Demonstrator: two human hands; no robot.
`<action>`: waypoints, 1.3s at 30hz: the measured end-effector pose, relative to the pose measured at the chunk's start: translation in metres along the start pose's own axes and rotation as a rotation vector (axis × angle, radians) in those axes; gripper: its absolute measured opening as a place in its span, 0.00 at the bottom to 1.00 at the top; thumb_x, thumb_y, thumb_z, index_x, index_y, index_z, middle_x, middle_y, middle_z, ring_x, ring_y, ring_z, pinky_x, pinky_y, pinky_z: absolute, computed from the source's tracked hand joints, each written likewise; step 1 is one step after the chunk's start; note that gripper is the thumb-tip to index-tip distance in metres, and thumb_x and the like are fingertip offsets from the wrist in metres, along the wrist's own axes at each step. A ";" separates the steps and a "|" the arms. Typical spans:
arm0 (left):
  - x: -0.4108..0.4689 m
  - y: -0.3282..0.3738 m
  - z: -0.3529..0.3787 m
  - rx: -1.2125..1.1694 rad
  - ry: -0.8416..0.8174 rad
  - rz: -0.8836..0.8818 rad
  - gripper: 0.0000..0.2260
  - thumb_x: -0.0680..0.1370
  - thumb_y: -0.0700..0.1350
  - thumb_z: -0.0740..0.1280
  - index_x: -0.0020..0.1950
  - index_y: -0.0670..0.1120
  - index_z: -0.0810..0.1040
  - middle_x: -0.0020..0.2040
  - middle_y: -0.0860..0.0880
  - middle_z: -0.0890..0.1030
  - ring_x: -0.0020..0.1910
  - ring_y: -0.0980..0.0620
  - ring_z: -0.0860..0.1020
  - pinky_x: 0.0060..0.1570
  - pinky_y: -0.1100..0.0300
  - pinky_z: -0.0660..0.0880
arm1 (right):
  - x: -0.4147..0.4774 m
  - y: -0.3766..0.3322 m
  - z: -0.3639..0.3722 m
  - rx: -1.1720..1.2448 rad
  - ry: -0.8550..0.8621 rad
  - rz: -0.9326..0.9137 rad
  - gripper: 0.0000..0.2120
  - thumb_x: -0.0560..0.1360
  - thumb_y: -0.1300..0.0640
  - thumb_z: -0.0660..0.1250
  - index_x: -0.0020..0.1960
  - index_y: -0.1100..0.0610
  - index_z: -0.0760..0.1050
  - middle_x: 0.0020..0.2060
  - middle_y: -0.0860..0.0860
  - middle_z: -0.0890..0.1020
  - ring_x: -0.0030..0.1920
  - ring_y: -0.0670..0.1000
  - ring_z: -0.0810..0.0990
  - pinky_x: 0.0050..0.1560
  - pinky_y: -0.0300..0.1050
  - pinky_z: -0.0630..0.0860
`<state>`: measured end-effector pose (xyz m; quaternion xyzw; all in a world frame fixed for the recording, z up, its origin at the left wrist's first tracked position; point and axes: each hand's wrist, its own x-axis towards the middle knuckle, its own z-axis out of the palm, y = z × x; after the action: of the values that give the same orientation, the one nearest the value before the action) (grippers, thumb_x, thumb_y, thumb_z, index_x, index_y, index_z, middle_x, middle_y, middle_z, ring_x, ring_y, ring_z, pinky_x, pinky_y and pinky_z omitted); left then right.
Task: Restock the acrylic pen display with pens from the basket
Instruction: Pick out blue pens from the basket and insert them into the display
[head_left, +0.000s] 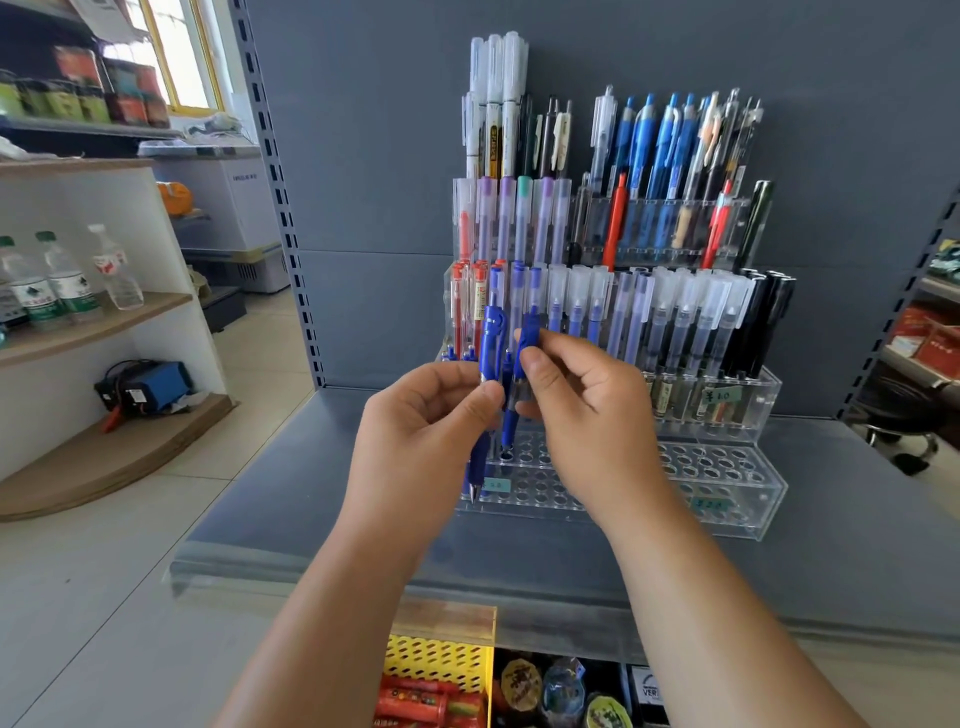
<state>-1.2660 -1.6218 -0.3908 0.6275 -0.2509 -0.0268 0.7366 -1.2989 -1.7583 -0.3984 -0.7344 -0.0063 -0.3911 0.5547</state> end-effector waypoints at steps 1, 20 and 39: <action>0.000 0.001 0.000 0.003 0.008 -0.007 0.03 0.77 0.40 0.70 0.48 0.46 0.83 0.39 0.50 0.86 0.37 0.57 0.82 0.39 0.64 0.79 | 0.000 0.001 0.001 -0.001 0.024 -0.006 0.09 0.81 0.57 0.65 0.56 0.47 0.81 0.50 0.50 0.84 0.47 0.46 0.84 0.44 0.43 0.83; -0.004 0.003 0.004 0.065 -0.015 0.041 0.07 0.80 0.41 0.66 0.50 0.49 0.84 0.37 0.56 0.85 0.37 0.63 0.81 0.35 0.72 0.74 | -0.002 0.015 0.006 -0.317 -0.029 0.132 0.03 0.79 0.54 0.67 0.50 0.50 0.79 0.39 0.43 0.83 0.40 0.41 0.80 0.43 0.41 0.80; -0.007 0.000 0.012 0.278 0.001 0.024 0.06 0.80 0.46 0.68 0.48 0.54 0.85 0.38 0.50 0.85 0.36 0.46 0.81 0.39 0.49 0.79 | -0.012 -0.016 0.003 -0.105 -0.010 0.098 0.06 0.79 0.52 0.68 0.53 0.52 0.81 0.38 0.43 0.81 0.37 0.41 0.79 0.39 0.35 0.75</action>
<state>-1.2763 -1.6300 -0.3924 0.7204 -0.2594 0.0172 0.6430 -1.3124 -1.7444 -0.3927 -0.7638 0.0473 -0.3595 0.5340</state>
